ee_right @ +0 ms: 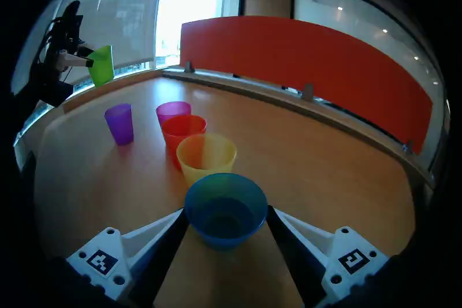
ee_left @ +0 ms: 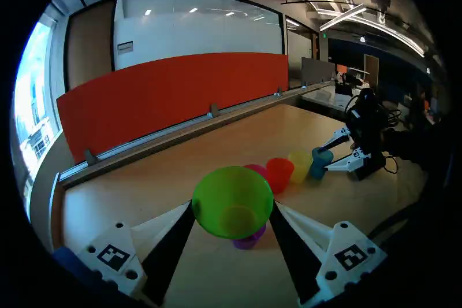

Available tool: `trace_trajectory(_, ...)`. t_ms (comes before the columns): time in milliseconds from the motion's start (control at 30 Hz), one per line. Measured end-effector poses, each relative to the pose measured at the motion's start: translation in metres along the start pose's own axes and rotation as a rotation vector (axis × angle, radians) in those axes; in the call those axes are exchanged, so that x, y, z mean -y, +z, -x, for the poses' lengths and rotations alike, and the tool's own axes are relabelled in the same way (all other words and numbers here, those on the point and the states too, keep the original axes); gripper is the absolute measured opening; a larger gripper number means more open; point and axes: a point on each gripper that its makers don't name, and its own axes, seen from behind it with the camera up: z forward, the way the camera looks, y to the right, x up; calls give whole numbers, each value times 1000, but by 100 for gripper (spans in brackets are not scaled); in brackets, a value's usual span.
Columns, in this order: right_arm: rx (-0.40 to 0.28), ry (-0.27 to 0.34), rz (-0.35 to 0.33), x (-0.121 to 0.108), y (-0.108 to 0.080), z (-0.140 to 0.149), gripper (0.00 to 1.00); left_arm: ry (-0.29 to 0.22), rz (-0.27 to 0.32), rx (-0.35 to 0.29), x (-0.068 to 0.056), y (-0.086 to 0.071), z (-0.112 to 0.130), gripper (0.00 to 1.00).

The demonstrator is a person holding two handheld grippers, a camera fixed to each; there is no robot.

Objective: Pour water

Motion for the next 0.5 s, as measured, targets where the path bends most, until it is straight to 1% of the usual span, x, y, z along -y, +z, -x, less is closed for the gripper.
trace_trajectory(133, -9, -1, -7, 1, 2, -2, 100, -15, -12, -2, 2, -5, 6, 87)
trace_trajectory(333, -22, -4, -14, 3, 3, -3, 93, -44, -18, -5, 1, -10, 15, 87)
trace_trajectory(500, -30, -1, -11, 4, 2, -5, 92, -61, -25, -10, 0, -13, 22, 87)
